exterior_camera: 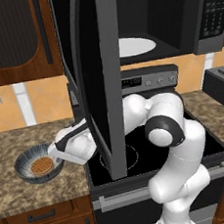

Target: Open the microwave, place the bowl with waffle inside the microwave, then close the microwave door and turn it on.

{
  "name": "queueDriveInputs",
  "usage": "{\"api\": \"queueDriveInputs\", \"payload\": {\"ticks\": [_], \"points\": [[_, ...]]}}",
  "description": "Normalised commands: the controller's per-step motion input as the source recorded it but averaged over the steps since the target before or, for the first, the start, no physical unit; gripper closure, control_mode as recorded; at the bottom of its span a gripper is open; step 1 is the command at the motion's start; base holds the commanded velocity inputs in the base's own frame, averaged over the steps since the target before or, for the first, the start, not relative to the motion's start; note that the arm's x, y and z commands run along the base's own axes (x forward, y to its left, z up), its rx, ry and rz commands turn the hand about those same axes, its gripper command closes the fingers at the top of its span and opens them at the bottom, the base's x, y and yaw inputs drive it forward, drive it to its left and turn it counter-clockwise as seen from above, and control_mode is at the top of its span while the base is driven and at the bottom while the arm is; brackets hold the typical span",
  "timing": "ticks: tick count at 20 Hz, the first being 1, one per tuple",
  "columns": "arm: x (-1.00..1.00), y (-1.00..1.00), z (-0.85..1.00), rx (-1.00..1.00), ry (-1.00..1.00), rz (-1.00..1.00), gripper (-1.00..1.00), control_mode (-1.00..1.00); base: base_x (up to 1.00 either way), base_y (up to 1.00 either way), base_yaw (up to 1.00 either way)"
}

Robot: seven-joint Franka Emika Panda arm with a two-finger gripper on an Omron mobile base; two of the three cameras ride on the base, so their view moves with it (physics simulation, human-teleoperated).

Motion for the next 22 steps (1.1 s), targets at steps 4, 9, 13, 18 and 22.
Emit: {"api": "queueDriveInputs", "payload": {"ticks": [4, 9, 13, 18, 22], "points": [[-0.13, -0.29, 0.15, 0.00, -0.05, -0.06, 1.00, -1.00, 0.00, 0.00, 0.00], [-0.21, -0.97, 0.85, 0.01, -0.07, -0.10, 1.00, -1.00, 0.00, 0.00, 0.00], [-0.10, -1.00, 0.98, 0.03, 0.00, -0.05, 1.00, -1.00, 0.00, 0.00, 0.00], [-0.30, -1.00, 0.85, 0.04, 0.08, 0.00, 1.00, -1.00, 0.00, 0.00, 0.00], [-0.42, -1.00, 0.93, 0.03, 0.13, 0.00, 1.00, -1.00, 0.00, 0.00, 0.00]]}}
